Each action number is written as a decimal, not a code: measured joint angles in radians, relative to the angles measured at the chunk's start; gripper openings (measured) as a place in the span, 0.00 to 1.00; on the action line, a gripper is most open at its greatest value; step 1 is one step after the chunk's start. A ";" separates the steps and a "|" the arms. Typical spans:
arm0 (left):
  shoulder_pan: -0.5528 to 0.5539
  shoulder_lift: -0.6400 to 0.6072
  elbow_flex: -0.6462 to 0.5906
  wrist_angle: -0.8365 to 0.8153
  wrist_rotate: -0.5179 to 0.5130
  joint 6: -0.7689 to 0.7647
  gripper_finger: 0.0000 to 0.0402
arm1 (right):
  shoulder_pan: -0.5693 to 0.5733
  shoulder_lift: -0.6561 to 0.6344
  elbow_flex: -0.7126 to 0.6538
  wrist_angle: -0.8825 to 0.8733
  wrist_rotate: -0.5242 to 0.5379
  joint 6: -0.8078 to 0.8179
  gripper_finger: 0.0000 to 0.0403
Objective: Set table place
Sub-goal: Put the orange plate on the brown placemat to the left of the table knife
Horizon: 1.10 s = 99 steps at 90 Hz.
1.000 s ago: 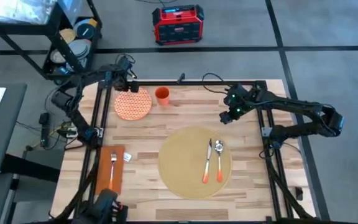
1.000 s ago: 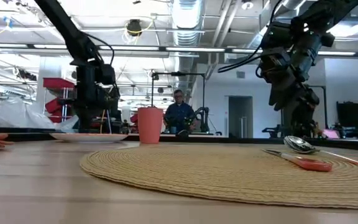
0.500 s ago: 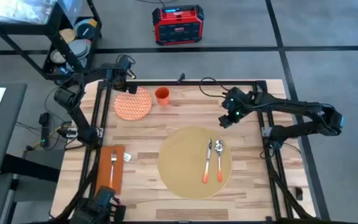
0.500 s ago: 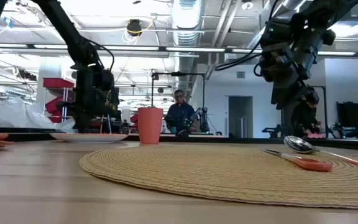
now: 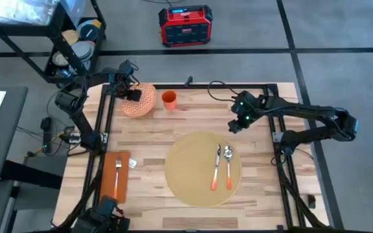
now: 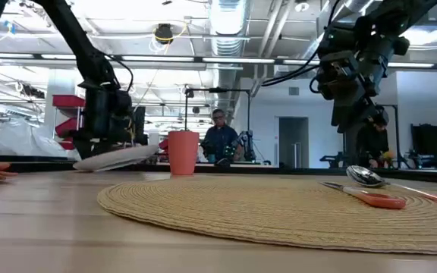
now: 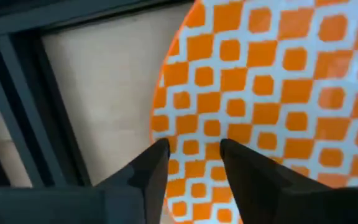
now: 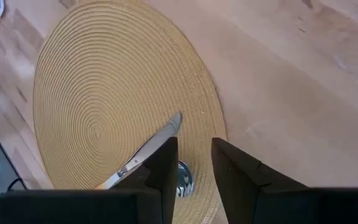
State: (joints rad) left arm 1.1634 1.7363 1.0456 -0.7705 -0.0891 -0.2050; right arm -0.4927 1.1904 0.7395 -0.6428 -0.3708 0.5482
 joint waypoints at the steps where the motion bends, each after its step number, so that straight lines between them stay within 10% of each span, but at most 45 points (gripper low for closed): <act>1: -0.001 0.000 0.001 0.001 0.001 -0.003 0.37 | 0.000 0.000 0.000 0.000 0.000 0.000 0.22; 51: -0.154 0.001 0.074 -0.049 0.056 -0.085 0.38 | -0.004 0.000 0.000 0.057 0.004 -0.007 0.22; 99: -0.076 0.009 0.148 -0.046 -0.310 -0.038 0.38 | -0.010 0.000 -0.001 0.048 0.002 -0.006 0.22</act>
State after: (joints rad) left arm 1.0875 1.7451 1.1938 -0.8165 -0.3990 -0.2432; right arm -0.5030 1.1908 0.7387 -0.5946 -0.3687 0.5419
